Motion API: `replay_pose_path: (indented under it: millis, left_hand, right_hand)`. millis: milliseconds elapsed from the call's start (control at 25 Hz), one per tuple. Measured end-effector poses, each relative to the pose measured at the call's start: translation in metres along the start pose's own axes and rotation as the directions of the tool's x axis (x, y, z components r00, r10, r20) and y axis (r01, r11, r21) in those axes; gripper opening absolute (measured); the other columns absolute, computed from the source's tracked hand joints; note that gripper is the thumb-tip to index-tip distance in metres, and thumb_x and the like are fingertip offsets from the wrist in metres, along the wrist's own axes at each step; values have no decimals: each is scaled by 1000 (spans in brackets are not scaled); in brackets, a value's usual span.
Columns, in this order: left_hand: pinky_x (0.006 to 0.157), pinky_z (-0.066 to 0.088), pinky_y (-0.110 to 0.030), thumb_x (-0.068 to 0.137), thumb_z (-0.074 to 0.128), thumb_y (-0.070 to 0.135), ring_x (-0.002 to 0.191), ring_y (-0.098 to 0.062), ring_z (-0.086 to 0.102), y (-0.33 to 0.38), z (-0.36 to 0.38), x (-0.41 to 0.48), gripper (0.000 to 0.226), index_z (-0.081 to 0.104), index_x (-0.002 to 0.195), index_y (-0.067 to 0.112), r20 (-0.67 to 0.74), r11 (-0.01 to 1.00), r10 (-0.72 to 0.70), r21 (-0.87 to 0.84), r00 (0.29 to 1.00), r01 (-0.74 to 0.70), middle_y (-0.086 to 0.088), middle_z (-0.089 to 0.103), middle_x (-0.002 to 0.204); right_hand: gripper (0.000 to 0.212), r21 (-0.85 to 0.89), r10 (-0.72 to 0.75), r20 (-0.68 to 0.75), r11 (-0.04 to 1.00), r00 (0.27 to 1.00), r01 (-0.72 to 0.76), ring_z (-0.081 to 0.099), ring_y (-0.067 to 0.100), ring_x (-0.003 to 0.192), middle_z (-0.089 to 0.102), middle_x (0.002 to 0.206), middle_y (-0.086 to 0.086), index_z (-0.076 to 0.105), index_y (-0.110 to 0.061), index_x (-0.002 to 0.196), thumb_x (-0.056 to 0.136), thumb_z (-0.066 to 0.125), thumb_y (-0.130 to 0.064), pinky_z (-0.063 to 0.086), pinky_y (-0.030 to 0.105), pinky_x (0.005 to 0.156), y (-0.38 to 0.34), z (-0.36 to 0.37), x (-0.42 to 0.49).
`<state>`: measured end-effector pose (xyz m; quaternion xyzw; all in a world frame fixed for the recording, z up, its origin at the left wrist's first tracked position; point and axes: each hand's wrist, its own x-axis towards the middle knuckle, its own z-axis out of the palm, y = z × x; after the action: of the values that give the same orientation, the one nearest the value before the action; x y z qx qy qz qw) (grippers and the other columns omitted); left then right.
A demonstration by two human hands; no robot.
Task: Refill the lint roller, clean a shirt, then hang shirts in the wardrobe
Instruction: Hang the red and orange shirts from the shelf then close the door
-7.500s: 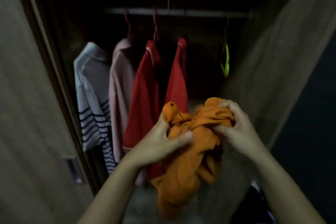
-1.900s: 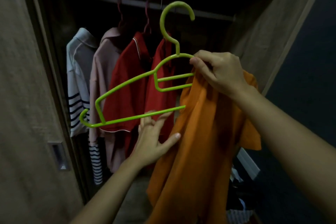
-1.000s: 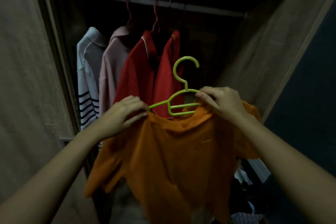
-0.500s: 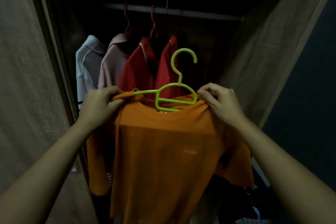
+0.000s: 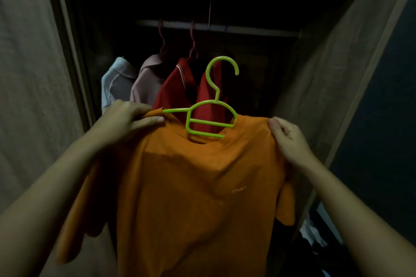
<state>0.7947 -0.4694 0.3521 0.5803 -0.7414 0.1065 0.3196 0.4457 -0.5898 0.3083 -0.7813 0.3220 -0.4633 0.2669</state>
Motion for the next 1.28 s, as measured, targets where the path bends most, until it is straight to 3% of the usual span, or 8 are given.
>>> replay_pose_path:
  millis: [360, 560, 680, 800, 960, 1120, 1200, 1280]
  left_hand:
    - [47, 40, -24, 74, 33, 74, 57, -14, 55, 2, 15, 12, 68, 67, 78, 15, 9, 994, 96, 48, 995, -96, 1, 60, 60]
    - [56, 47, -22, 70, 32, 84, 71, -9, 60, -8, 7, 4, 74, 69, 82, 21, -5, 984, 29, -174, 1000, -29, 4, 64, 66]
    - [60, 49, -12, 68, 36, 85, 76, 1, 63, 1, 9, 5, 60, 64, 85, 34, 58, 963, 42, -268, 997, -25, 15, 68, 79]
    - [71, 52, -11, 65, 42, 85, 85, 1, 66, -1, -6, 5, 65, 64, 97, 33, 202, 910, 26, -411, 979, 60, 22, 66, 101]
    - [72, 54, -16, 58, 46, 87, 91, -1, 66, -22, -18, -5, 75, 63, 106, 33, 298, 919, -47, -360, 953, 158, 11, 70, 98]
    - [57, 50, -18, 74, 48, 73, 73, -5, 63, -31, -3, -20, 45, 66, 91, 35, -35, 958, -107, -270, 994, 94, 3, 67, 79]
    - [57, 48, -12, 84, 57, 51, 75, 0, 62, -35, -10, -25, 9, 64, 89, 51, -129, 943, -139, -319, 982, 92, 13, 66, 87]
    - [55, 47, -8, 87, 57, 39, 74, 1, 63, -41, -20, -29, 14, 65, 86, 51, -134, 934, -179, -335, 975, 126, 18, 66, 86]
  right_hand:
    - [33, -100, -58, -19, 993, 998, 56, 55, -1, 60, 53, 64, -7, 56, -27, 71, 98, 37, -31, 39, 9, 56, -7, 7, 4]
    - [49, -202, -9, -5, 979, 1000, 8, 60, 13, 71, 60, 75, 2, 61, -25, 89, 91, 28, -61, 48, 37, 71, 16, -19, 6]
    - [46, -341, -89, 185, 928, 979, 149, 61, 5, 73, 62, 78, -10, 58, -40, 94, 84, 25, -70, 48, 27, 66, 8, -15, 9]
    - [36, -254, -123, 114, 956, 986, 148, 60, 3, 73, 61, 78, -16, 57, -41, 87, 84, 31, -66, 44, 15, 64, 2, -15, 10]
    - [32, -166, -61, 42, 984, 997, 67, 58, 3, 76, 59, 80, -6, 59, -33, 86, 88, 35, -55, 45, 23, 68, 0, -18, 7]
    - [32, -54, 13, -38, 998, 999, -15, 57, -1, 82, 60, 88, -8, 61, -31, 92, 90, 38, -53, 44, 15, 73, -3, -17, 7]
    - [51, -47, 102, -37, 993, 994, -104, 57, 7, 75, 59, 82, -3, 61, -24, 93, 87, 31, -65, 45, 25, 73, 4, -17, 2]
    - [67, -109, 105, -22, 988, 994, -107, 58, 13, 65, 57, 73, 6, 61, -17, 88, 78, 31, -76, 46, 34, 67, 8, -16, -3]
